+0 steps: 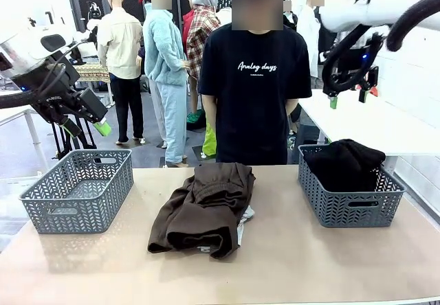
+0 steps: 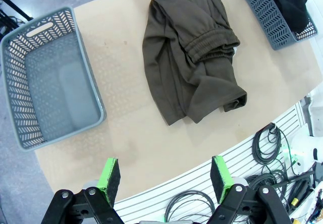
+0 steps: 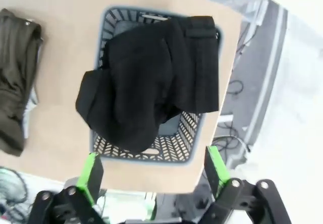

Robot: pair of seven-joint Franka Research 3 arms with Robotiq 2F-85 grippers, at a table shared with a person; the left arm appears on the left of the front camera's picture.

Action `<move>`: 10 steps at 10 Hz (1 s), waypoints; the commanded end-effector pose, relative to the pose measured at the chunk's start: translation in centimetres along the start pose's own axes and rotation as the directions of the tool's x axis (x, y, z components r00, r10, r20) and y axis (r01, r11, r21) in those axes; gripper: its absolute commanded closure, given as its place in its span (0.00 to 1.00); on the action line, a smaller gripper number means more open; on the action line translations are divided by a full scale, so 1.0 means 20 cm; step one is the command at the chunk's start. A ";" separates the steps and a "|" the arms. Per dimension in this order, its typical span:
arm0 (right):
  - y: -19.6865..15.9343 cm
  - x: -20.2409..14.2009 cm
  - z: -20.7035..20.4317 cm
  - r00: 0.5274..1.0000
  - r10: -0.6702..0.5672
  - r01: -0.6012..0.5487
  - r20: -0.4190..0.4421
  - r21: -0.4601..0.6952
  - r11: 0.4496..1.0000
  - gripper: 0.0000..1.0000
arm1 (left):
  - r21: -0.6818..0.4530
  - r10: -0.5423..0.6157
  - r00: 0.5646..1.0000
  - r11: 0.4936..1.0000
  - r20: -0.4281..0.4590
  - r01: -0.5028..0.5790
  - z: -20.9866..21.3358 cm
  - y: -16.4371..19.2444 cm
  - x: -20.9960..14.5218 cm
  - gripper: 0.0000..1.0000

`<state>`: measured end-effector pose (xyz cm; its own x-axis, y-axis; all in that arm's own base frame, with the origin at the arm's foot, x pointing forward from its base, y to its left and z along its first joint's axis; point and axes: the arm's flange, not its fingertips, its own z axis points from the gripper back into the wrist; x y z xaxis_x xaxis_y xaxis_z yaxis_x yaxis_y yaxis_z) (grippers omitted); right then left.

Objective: Sort the tops and bottoms.
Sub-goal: Lift clothes from the center of the table with your left hand.

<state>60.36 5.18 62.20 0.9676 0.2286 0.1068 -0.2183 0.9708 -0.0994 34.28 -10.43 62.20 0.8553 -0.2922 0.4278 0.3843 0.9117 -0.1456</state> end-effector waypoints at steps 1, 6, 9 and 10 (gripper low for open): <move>-0.03 -0.29 0.01 0.991 0.072 -0.080 0.110 0.063 0.995 0.00 | -0.002 -0.001 1.000 1.000 0.001 0.001 0.01 0.01 0.00 0.07; -0.10 -0.35 0.03 0.866 0.316 -0.423 0.388 0.229 0.877 0.00 | -0.002 -0.001 1.000 1.000 0.001 0.001 0.01 0.01 0.00 0.07; -0.09 -0.34 0.05 0.863 0.305 -0.406 0.403 0.194 0.893 0.00 | -0.002 -0.001 1.000 1.000 0.001 0.001 0.01 0.01 0.00 0.07; -0.09 -0.34 0.05 0.863 0.305 -0.406 0.403 0.194 0.893 0.00 | -0.002 -0.001 1.000 1.000 0.001 0.001 0.01 0.01 0.00 0.07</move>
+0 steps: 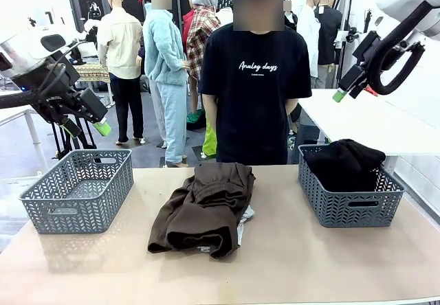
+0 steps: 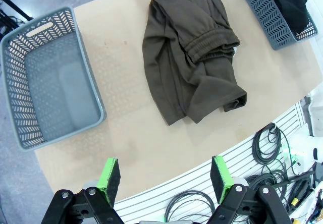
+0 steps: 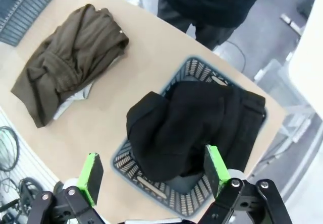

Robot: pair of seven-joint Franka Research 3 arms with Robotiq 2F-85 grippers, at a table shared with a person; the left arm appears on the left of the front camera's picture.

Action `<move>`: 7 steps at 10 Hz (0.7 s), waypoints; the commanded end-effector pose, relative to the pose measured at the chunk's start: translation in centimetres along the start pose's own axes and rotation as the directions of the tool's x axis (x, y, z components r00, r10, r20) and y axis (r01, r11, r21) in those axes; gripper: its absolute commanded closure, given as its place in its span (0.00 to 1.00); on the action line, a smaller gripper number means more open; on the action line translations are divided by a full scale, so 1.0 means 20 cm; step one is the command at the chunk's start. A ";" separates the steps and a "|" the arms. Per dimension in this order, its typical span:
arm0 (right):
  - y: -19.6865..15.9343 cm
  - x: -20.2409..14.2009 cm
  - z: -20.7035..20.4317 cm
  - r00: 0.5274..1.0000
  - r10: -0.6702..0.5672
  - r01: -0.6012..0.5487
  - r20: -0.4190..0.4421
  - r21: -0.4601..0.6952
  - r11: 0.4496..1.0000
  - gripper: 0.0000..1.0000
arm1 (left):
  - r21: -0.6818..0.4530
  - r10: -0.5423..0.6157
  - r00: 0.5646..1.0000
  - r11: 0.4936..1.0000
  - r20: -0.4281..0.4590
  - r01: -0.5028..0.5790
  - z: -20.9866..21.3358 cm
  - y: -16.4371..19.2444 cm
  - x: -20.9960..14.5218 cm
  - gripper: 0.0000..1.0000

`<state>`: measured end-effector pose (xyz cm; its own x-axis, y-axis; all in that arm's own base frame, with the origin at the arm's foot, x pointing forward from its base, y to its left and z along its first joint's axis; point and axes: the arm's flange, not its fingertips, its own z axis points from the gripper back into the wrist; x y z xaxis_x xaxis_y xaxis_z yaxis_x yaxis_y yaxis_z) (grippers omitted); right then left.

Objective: Sort the tops and bottoms.
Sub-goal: Lift clothes from the center of the table with your left hand.

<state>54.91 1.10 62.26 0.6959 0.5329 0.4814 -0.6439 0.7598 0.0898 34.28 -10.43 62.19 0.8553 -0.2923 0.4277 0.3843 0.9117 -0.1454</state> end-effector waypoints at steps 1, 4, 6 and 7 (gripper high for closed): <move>-0.02 -0.01 -0.01 1.000 0.002 -0.002 0.006 0.011 1.000 0.00 | -0.002 -0.001 1.000 1.000 0.001 0.001 0.01 0.01 0.00 0.07; 0.23 -0.01 0.05 0.998 0.060 -0.060 -0.001 -0.111 0.992 0.00 | -0.002 -0.001 1.000 1.000 0.001 0.001 0.01 0.01 0.00 0.07; 0.27 -0.07 0.11 0.999 0.043 -0.040 0.019 -0.141 0.989 0.00 | -0.002 -0.001 1.000 1.000 0.001 0.001 0.01 0.01 0.00 0.07; 0.24 -0.09 0.12 0.999 0.018 -0.013 0.038 -0.126 0.992 0.00 | -0.002 -0.001 1.000 1.000 0.001 0.001 0.01 0.01 0.00 0.07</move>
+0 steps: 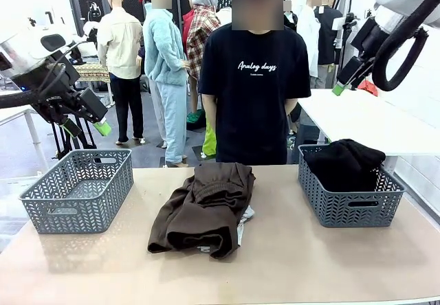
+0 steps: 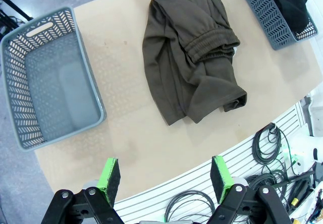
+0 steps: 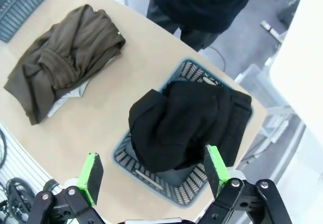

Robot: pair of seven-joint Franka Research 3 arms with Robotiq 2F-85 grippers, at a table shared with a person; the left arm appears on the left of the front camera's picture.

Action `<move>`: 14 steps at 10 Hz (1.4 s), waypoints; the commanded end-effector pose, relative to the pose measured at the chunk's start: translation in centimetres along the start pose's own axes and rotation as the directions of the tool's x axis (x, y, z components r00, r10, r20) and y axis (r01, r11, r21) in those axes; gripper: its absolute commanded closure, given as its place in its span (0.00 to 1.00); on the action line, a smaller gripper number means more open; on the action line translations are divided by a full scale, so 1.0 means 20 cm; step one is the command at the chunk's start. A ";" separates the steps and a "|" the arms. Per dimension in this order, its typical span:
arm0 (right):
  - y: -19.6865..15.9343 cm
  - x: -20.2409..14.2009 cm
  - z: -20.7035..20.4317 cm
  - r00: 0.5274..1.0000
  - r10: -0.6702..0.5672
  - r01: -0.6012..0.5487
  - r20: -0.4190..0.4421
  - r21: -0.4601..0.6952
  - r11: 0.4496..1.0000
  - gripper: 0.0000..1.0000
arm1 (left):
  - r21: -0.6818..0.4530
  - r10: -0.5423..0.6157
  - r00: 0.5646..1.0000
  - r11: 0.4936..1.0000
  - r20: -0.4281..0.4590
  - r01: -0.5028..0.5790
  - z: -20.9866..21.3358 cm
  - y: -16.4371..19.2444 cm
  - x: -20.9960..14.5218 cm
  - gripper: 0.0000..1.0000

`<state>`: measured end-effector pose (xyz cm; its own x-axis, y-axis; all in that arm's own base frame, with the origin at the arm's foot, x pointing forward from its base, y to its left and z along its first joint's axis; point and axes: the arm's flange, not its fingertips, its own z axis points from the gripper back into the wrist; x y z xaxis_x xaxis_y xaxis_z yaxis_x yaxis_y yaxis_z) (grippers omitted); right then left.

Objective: Sort the tops and bottoms.
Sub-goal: Lift clothes from the center of the table with your left hand.

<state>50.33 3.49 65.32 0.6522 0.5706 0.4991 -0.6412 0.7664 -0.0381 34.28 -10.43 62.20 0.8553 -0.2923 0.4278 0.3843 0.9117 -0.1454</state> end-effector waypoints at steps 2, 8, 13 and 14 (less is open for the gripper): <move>-0.01 0.04 -0.04 1.000 0.017 -0.017 -0.009 0.009 1.000 0.00 | -0.002 -0.001 1.000 1.000 0.001 0.001 0.01 0.01 0.00 0.07; -0.01 0.04 -0.04 1.000 0.017 -0.017 -0.009 0.009 1.000 0.00 | 0.037 -0.120 0.992 0.992 -0.024 0.121 -0.12 -0.32 0.28 0.07; -0.01 0.04 -0.04 1.000 0.017 -0.017 -0.009 0.009 1.000 0.00 | -0.009 -0.133 0.989 0.991 -0.069 0.133 -0.43 -0.36 0.40 0.07; -0.01 0.04 -0.04 1.000 0.017 -0.017 -0.009 0.009 1.000 0.00 | -0.009 -0.133 0.989 0.991 -0.069 0.133 -0.43 -0.36 0.40 0.07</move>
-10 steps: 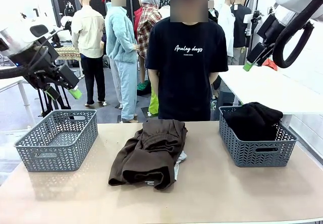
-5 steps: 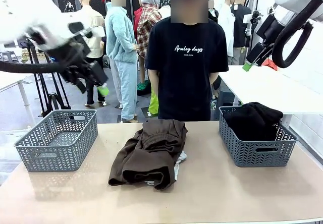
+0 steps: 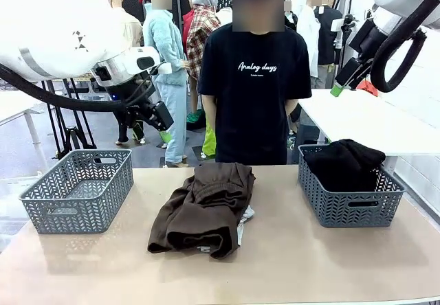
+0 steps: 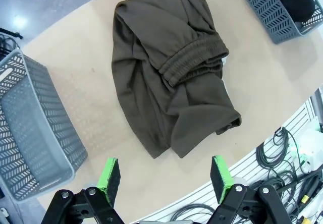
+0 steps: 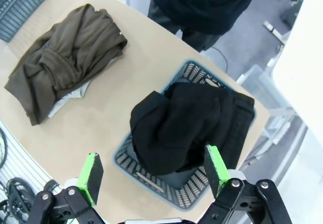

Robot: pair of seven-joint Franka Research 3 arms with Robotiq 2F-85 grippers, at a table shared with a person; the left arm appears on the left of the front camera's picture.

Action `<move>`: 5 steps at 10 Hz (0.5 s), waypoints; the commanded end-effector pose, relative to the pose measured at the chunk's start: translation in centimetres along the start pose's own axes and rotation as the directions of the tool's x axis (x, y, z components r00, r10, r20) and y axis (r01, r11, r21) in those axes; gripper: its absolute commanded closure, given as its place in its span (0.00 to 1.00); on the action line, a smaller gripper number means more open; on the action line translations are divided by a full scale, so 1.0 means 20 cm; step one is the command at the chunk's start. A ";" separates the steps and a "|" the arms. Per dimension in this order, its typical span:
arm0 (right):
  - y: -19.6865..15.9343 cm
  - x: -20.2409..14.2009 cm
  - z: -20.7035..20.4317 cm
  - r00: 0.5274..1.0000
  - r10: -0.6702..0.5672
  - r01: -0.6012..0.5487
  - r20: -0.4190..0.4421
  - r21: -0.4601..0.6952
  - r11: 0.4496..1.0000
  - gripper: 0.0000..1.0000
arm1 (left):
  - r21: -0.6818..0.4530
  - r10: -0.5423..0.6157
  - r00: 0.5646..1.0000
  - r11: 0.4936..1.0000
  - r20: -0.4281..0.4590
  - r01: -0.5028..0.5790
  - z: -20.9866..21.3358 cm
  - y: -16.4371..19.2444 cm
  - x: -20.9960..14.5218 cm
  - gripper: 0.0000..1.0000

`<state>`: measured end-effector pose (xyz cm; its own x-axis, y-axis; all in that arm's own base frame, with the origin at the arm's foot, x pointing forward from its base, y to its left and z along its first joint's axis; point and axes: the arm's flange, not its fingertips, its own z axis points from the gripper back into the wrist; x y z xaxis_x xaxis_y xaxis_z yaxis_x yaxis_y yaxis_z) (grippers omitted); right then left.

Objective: Sort the tops and bottoms.
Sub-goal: Lift clothes from the center of the table with your left hand.

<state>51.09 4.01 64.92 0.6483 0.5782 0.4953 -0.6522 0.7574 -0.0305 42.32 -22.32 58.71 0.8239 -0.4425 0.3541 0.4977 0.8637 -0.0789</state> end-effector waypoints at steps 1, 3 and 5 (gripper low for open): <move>-0.01 0.01 0.00 1.000 0.008 -0.008 -0.005 -0.005 1.000 0.00 | 0.002 -0.003 1.000 1.000 -0.008 0.003 -0.02 0.00 0.00 0.07; -0.01 0.01 0.00 1.000 0.008 -0.008 -0.005 -0.005 1.000 0.00 | 0.008 0.025 0.999 1.000 0.022 -0.026 -0.15 0.00 0.09 0.07; -0.01 0.01 0.00 1.000 0.008 -0.008 -0.005 -0.005 1.000 0.00 | -0.021 0.142 0.989 0.990 0.038 -0.141 -0.39 0.09 0.39 0.07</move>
<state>51.11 4.00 64.93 0.6482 0.5781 0.4956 -0.6521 0.7575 -0.0307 47.64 -24.07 54.42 0.8511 -0.3744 0.3680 0.4472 0.8842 -0.1348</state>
